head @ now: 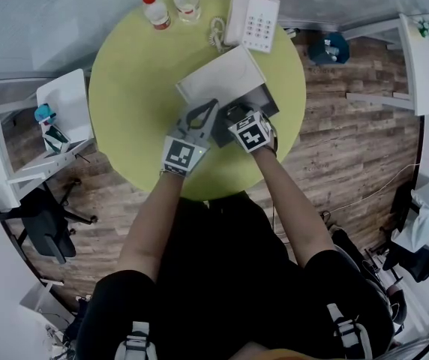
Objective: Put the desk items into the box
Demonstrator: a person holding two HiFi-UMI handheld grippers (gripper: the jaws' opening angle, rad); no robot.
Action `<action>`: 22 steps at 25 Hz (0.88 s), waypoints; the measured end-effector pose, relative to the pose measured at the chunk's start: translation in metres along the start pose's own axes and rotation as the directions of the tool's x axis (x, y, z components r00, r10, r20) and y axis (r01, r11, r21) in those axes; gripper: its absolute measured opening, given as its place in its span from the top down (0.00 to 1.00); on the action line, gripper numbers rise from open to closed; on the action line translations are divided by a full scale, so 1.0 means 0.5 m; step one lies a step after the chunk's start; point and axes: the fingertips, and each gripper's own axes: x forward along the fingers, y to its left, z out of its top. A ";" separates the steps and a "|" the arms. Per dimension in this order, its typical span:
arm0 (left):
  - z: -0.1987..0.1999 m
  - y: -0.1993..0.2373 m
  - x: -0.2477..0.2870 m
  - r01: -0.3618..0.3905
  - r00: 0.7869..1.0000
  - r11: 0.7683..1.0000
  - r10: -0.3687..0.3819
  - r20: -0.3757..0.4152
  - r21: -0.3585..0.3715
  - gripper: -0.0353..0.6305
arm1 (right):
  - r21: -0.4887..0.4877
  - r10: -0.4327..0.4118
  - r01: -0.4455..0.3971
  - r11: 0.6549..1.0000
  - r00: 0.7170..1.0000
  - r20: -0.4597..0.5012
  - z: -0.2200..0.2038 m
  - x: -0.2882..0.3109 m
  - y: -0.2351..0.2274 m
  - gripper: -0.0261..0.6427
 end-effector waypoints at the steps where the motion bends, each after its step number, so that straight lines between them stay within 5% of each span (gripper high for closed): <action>1: 0.002 0.000 -0.003 -0.002 1.000 1.000 0.002 -0.002 0.002 0.93 | -0.003 -0.004 0.004 1.000 1.000 0.007 0.003 -0.004 -0.001 0.55; 8: 0.030 -0.012 -0.039 -0.023 1.000 0.999 0.023 -0.010 0.024 0.93 | -0.006 0.010 -0.009 1.000 0.994 0.109 0.042 -0.095 0.000 0.55; 16: 0.083 -0.050 -0.088 -0.046 0.999 0.998 0.046 0.001 0.030 0.93 | -0.046 0.069 -0.058 0.997 0.948 0.312 0.105 -0.240 0.039 0.56; 22: 0.135 -0.097 -0.136 -0.053 0.998 0.999 0.053 0.037 -0.008 0.93 | -0.121 0.136 -0.087 0.989 0.856 0.499 0.145 -0.368 0.095 0.91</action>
